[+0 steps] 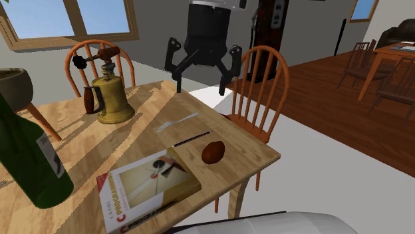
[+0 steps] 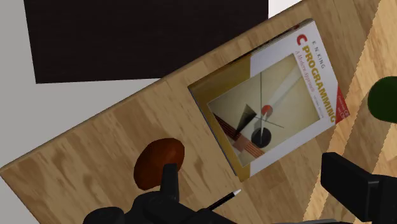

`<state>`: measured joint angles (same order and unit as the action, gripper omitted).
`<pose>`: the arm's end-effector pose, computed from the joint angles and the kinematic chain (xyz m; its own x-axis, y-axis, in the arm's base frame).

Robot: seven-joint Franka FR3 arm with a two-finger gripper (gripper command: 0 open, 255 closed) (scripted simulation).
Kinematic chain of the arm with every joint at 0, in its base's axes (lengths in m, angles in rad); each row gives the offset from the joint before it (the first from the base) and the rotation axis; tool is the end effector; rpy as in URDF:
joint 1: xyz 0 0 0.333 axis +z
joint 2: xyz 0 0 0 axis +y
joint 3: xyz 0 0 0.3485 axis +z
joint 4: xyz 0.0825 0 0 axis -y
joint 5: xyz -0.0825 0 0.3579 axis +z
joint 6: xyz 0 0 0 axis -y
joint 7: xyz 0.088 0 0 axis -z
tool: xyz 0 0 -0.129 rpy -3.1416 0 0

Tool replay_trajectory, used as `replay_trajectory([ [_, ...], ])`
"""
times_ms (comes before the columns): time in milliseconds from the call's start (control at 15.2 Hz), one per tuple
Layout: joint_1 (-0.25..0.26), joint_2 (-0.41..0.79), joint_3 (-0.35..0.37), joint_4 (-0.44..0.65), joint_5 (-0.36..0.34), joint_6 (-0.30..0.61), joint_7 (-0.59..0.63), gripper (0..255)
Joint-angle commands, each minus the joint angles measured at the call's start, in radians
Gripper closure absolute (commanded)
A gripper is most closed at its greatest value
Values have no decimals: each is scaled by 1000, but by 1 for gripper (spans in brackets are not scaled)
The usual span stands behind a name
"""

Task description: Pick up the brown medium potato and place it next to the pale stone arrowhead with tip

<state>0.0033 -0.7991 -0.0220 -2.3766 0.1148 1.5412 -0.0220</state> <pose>0.2496 0.0081 0.5842 0.9994 0.0137 -0.0333 0.0093 -0.9913 -0.1310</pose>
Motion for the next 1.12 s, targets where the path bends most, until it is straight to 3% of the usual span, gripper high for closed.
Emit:
replay_trajectory([
  [0, 0, 0, 0, 0, 0, 0, 0, 0],
  [528, -88, 117, 42, -174, 34, 283, 198, 0],
  [1056, -168, 316, 73, -283, 66, 585, 385, 0],
])
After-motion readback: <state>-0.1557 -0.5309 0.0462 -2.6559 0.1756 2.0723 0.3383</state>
